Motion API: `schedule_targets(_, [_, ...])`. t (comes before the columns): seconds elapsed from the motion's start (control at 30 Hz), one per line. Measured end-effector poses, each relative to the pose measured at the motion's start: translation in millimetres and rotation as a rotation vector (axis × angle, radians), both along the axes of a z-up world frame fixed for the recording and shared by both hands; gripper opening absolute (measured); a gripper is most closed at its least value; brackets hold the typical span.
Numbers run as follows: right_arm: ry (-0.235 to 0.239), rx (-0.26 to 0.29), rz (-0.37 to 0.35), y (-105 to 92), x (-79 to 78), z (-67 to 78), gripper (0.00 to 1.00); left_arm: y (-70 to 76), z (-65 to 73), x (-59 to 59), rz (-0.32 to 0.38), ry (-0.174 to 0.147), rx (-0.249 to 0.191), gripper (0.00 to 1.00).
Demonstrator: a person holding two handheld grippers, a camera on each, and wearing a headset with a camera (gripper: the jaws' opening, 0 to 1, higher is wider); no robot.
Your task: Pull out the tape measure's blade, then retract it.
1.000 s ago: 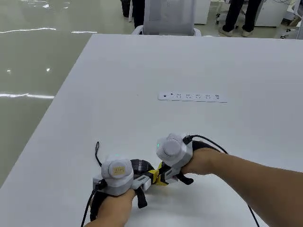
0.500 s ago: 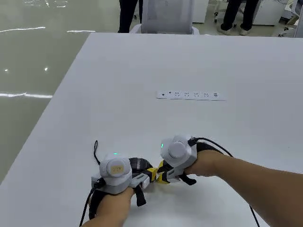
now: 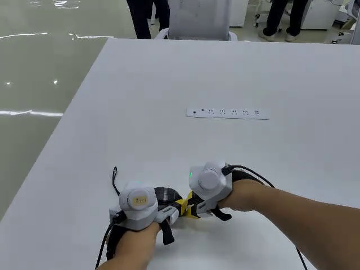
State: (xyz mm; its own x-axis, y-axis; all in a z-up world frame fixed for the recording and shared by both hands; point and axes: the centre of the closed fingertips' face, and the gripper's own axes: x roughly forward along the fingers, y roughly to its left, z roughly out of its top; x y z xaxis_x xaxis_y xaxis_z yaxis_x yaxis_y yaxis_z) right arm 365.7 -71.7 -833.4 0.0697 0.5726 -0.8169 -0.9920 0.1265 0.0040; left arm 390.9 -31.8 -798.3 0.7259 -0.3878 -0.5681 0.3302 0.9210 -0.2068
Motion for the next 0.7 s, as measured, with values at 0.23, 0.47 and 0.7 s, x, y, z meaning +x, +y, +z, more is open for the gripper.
schedule_targets(0.23, [-0.002,0.035,0.011,0.6,-0.5,0.0,0.15,-0.2,-0.9,0.2,-0.003,0.007,0.000,0.59])
schedule_targets(0.47, [-0.005,0.042,-0.073,-15.9,1.8,3.0,0.22,-0.5,-1.1,0.4,-0.005,0.021,0.009,0.60])
schedule_targets(0.7, [-0.022,0.081,-0.207,-47.3,7.1,14.4,0.39,-0.3,-0.7,0.1,-0.010,0.020,0.016,0.62])
